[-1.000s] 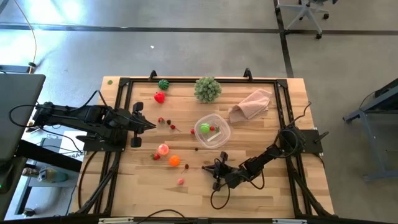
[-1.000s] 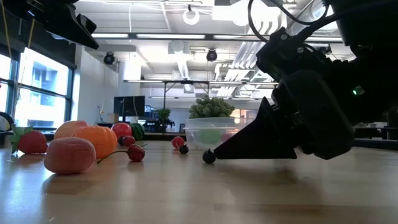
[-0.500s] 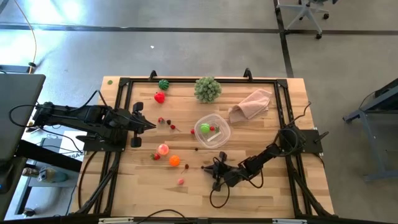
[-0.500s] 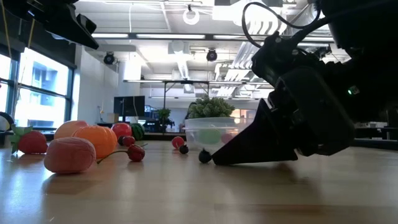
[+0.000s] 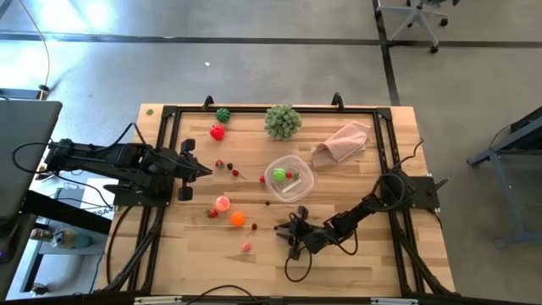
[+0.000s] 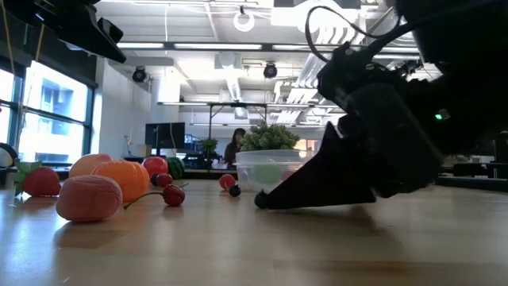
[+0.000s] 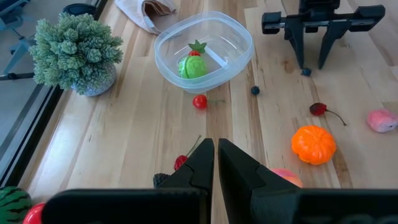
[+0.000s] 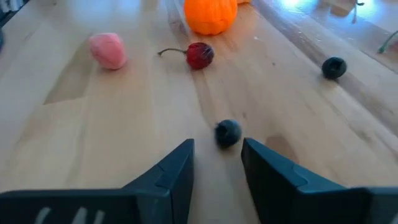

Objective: Pick and placing Produce into tupperware
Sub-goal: Put the bottom blueberry into the container

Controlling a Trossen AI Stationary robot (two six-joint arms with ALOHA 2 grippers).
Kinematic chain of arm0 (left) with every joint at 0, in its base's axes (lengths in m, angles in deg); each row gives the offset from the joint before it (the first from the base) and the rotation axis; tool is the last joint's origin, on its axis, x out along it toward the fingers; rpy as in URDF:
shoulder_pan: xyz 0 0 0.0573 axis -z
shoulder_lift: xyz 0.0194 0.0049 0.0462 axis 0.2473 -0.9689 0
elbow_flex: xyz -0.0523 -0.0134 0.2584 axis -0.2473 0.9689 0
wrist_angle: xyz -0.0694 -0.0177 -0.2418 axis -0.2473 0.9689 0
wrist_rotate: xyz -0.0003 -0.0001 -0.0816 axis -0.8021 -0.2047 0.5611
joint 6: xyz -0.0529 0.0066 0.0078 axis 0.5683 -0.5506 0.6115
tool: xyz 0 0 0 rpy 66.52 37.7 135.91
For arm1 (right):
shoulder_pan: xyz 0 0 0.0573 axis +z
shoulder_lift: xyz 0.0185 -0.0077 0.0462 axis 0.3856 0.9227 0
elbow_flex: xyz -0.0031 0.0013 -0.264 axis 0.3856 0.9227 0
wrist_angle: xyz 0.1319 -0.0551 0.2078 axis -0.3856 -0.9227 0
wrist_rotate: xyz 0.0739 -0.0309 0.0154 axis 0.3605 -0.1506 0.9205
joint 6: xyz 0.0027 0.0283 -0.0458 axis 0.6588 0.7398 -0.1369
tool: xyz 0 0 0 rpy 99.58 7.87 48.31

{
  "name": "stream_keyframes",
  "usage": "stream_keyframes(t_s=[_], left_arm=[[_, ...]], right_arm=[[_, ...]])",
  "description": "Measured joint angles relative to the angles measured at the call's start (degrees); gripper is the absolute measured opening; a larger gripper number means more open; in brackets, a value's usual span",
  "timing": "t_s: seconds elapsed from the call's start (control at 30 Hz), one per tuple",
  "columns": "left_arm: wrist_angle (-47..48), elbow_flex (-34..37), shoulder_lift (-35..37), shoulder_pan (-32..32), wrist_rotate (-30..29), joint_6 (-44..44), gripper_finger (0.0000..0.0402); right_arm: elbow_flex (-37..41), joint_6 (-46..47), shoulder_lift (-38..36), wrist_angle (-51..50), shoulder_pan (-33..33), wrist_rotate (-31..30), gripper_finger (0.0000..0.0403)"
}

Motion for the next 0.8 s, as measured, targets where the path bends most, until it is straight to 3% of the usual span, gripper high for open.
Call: stream_keyframes(t_s=[0.4, 0.8], left_arm=[[0.01, 0.0, 0.01, -0.01, 0.0, 0.01, 0.0014], [0.0, 0.0, 0.0, 0.0, 0.01, 0.01, 0.0014]], right_arm=[[-0.81, -3.59, 0.02, -1.88, -1.7, 2.09, 0.0134], [-7.08, -4.95, 0.04, -14.42, -1.77, 1.31, 0.013]])
